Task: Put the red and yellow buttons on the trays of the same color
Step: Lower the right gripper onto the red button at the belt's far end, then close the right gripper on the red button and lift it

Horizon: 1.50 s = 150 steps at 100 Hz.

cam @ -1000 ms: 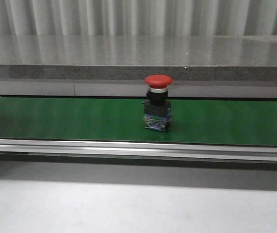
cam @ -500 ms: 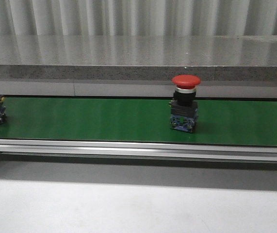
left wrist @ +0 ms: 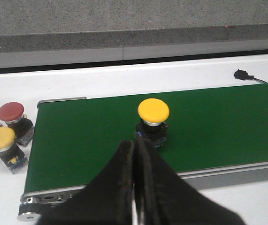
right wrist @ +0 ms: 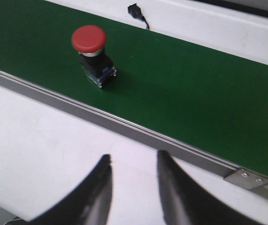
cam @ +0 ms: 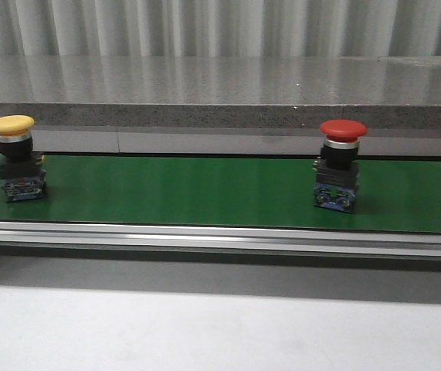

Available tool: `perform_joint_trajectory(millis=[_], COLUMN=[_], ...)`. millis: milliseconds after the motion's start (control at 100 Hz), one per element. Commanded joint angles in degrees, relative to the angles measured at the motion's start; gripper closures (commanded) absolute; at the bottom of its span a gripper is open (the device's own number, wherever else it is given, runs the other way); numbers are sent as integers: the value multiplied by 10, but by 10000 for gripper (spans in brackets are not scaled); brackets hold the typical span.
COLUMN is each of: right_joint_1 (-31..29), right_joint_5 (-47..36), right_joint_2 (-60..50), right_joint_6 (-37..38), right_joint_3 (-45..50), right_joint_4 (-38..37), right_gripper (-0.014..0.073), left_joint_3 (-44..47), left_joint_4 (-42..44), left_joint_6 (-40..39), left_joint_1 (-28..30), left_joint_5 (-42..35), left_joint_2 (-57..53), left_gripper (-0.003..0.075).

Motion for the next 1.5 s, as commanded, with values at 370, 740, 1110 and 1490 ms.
perform_joint_trajectory(millis=[370,740,1110,1490], right_joint_1=[11,11,4,-146], right_joint_5=[44,38,-9,-81], right_joint_2=[279,433,476,415], right_joint_6=[2,-28,-28,67], right_joint_3=[-172,-248,-250,-250], right_joint_4=[20,17,-13,-14], right_gripper=[-21,-20,386,393], left_joint_3=[-15,-15,-15,-15], left_joint_4=[-1,-1,-1,-1], left_joint_6=[0,0,0,0], left_joint_1=[-4,-4,-4,-4], left_joint_5=[-43,-43,-43,-43], left_joint_2=[0,0,0,0], left_gripper=[741,741,741,741])
